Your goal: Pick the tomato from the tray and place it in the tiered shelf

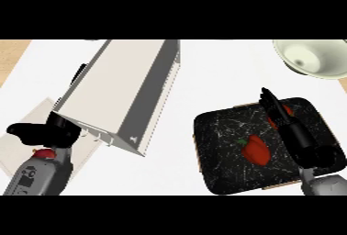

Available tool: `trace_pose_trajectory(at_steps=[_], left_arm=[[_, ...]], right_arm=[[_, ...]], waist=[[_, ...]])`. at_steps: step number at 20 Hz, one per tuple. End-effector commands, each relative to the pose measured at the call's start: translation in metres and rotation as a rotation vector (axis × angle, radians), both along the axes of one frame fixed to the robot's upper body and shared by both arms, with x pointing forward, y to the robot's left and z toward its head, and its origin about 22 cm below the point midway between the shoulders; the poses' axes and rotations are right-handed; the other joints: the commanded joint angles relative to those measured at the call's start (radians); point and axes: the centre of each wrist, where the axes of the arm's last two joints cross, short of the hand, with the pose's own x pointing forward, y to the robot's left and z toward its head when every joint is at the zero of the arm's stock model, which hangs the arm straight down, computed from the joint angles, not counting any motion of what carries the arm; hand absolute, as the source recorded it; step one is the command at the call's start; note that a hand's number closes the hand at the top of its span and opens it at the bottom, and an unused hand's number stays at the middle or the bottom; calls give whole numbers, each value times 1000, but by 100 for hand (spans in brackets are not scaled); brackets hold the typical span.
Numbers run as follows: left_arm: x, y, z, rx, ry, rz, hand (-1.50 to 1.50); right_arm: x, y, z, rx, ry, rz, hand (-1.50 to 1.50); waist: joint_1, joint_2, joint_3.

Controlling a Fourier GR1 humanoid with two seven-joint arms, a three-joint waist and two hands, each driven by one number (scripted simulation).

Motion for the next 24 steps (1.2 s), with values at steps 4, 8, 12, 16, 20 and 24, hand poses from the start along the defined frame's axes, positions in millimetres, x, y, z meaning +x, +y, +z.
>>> trace_pose_trajectory(at_steps=[4, 8, 12, 16, 20, 24], left_arm=[[-31, 39, -45, 159, 245, 90, 0], [-51, 44, -75, 183, 404, 93, 0], [-57, 31, -87, 217, 446, 32, 0], [-44, 15, -72, 218, 440, 5, 0], [-53, 23, -95, 213, 456, 7, 0], [-49, 28, -88, 215, 438, 26, 0]], right_arm=[[-33, -97, -14, 25, 86, -665, -150], [-93, -172, -46, -167, 359, -1153, 150], [-73, -144, -51, 323, 199, -1222, -150], [-76, -127, -46, 300, 38, -1047, -150], [-87, -126, 7, 225, 59, -883, -150], [-88, -117, 33, 133, 250, -741, -150]], waist=[[-57, 14, -21], [-78, 40, -26], [-17, 14, -18], [8, 14, -20], [1, 13, -23], [6, 13, -24]])
